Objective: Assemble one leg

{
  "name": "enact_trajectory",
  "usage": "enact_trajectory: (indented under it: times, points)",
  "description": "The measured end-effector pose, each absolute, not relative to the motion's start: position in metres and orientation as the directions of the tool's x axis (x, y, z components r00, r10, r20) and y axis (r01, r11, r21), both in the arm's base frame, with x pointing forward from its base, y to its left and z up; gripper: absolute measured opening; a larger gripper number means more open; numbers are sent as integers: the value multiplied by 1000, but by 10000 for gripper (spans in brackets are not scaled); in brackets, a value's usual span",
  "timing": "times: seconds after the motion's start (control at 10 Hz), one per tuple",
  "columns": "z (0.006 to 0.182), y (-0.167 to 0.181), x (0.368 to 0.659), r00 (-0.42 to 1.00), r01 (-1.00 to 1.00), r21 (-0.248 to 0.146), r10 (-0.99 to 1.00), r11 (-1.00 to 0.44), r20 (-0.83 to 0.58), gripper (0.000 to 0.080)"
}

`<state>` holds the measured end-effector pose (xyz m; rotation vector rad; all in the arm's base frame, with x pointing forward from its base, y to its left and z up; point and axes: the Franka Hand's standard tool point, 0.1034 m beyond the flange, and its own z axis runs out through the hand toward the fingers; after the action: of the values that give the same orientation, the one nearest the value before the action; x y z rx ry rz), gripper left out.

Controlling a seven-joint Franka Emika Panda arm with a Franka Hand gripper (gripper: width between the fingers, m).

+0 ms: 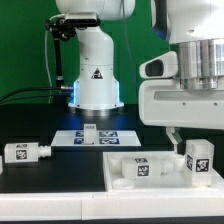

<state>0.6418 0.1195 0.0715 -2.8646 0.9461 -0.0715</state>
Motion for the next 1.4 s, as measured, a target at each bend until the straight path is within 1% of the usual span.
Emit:
enact_trajectory:
  times: [0.1, 0.2, 0.4, 0.5, 0.6, 0.7, 0.8, 0.9, 1.0, 1.1, 1.2, 1.4]
  points:
    - [72, 117, 642, 862, -500, -123, -507, -857, 26, 649]
    - [73, 115, 644, 936, -341, -90, -347, -936, 62, 649]
    - [73, 118, 643, 994, -50, -14, -51, -999, 92, 649]
    - [73, 114, 645, 994, 37, -7, 36, -999, 100, 649]
    - [72, 107, 646, 994, 28, -7, 27, -1000, 108, 649]
    - [72, 109, 646, 994, -12, -11, -13, -1000, 107, 621]
    - [72, 109, 646, 994, -15, -11, -16, -1000, 107, 621]
    - [72, 108, 646, 993, -48, -15, -49, -999, 106, 433]
    - [72, 109, 646, 984, -139, -26, -141, -990, 104, 433]
    - [72, 109, 646, 974, -202, -32, -204, -979, 102, 286]
    - [72, 109, 646, 966, -234, -36, -237, -971, 101, 287]
    - [72, 108, 646, 920, -378, -51, -381, -924, 94, 287]
